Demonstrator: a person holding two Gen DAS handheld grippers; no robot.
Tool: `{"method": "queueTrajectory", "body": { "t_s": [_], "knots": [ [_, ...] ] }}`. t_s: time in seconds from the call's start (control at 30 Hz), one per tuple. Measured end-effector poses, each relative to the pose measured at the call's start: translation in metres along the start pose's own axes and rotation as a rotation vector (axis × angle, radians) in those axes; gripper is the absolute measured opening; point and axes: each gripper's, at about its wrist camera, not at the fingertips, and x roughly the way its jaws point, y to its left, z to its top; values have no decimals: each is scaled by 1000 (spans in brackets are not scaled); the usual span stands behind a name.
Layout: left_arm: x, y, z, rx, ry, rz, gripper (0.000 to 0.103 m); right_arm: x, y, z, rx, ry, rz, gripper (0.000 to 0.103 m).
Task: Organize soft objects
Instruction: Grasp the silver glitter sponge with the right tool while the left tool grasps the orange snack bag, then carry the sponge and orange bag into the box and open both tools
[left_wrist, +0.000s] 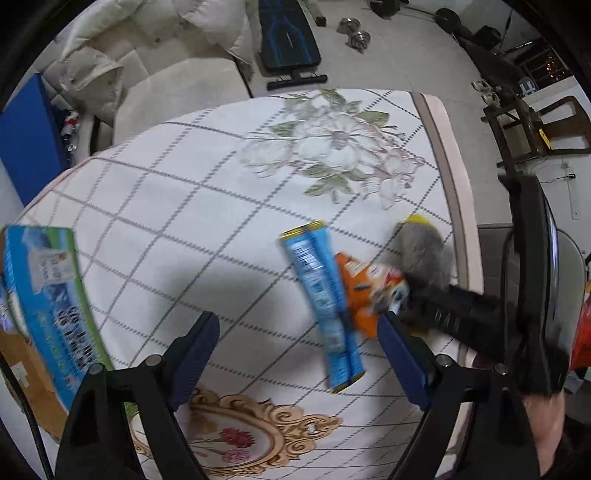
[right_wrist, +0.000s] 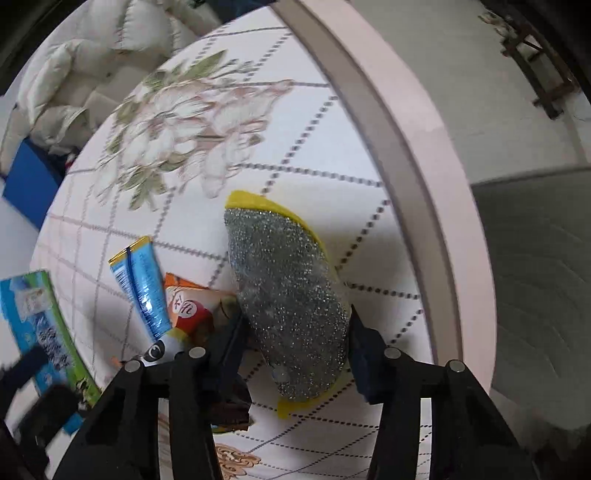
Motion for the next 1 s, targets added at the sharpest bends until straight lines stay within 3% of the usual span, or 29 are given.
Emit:
{"method": "queueTrajectory", "body": {
  "t_s": [0.23, 0.37, 0.43, 0.47, 0.57, 0.77, 1.0],
  "knots": [
    [39, -40, 26, 30, 155, -83, 87, -23, -56, -15, 63, -34, 29, 49],
    [79, -64, 35, 69, 288, -40, 87, -34, -80, -25, 92, -52, 19, 49],
    [93, -73, 37, 99, 318, -9, 87, -35, -86, -30, 99, -50, 11, 49],
    [96, -77, 37, 116, 317, 16, 87, -36, -88, -31, 104, -48, 7, 49],
    [90, -88, 34, 163, 260, 80, 40, -36, -86, -36, 114, -39, -5, 48],
    [59, -82, 19, 142, 199, 27, 29, -44, -79, -50, 110, -44, -1, 47],
    [-12, -30, -6, 59, 63, -98, 22, -84, -37, -76, 49, -112, 22, 47]
  ]
}}
